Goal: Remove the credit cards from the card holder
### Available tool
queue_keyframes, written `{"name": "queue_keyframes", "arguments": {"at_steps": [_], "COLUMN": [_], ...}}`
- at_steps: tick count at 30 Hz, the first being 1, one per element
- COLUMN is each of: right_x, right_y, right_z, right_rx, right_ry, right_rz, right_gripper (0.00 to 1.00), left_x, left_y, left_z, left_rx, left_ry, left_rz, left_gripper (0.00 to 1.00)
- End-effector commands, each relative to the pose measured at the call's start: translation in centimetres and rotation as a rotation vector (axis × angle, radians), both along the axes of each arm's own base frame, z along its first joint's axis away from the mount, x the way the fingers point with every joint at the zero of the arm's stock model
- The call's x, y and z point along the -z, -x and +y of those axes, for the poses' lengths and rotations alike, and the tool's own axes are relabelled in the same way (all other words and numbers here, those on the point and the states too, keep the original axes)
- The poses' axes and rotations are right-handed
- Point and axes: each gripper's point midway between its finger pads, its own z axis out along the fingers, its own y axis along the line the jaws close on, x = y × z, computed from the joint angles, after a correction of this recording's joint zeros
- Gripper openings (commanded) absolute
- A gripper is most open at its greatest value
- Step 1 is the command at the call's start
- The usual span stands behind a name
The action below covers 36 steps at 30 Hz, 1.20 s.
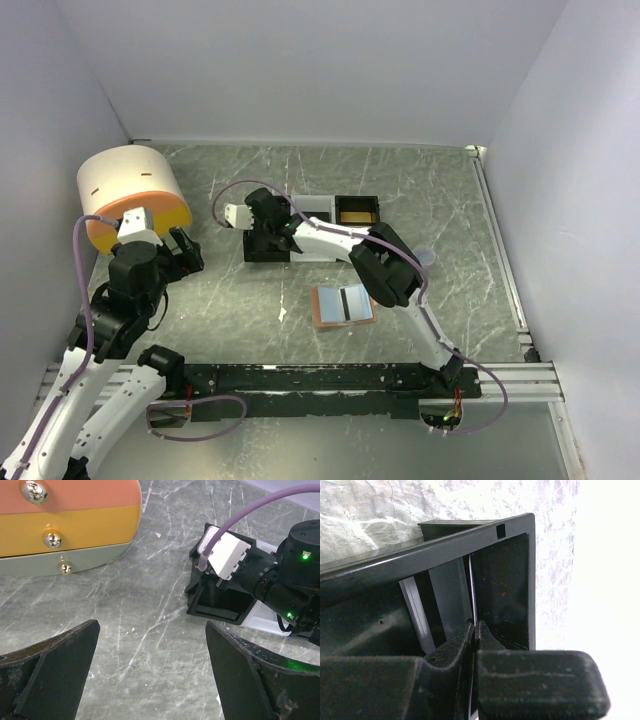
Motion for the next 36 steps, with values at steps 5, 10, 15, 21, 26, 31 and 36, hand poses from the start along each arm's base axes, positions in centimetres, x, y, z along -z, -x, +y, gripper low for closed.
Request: {"name": "queue_keyframes", "arguments": {"at_steps": [5,10,15,21,26,31,36], "right_x": [2.1,1.2,-1.4,-3.8,-8.6,-15.4,-16.3], "right_y": [-0.7,-0.4,0.6,1.2,2.4,5.3,9.1], "right_z": [0.1,-0.4,0.2,0.9,1.2,-3.0,-10.3], "right_rx": [-0.033,-0.026,-0.058,-0.075,-0.044,0.107,0.414], "right_ry": [0.05,0.044,-0.054,-0.131,-0.327,-0.688,-1.041], "right_rz": [-0.003,-0.001,0.019,0.033,0.039,0.018,0.191], "right_gripper": [0.08,0.33,0.55,0.6,0.61,0.62,0.65], "left_x": [-0.2,-0.1,0.1,0.4,0.6,1.1,1.2], "left_y": [0.0,0.0,-0.2,-0.3,-0.5,-0.7,-1.0], "left_z": [0.4,0.5,0.3,0.1,-0.4,-1.1,-2.7], "left_rx": [-0.023,-0.026,-0.019,-0.012,0.017,0.053,0.142], "left_ry": [-0.007,-0.009,-0.013,-0.016,-0.018,-0.02,-0.009], "left_rz": [0.001,0.006,0.016,0.028,0.037,0.06,0.053], "left_gripper": [1.0,1.0,0.99,0.99,1.0,1.0,1.0]}}
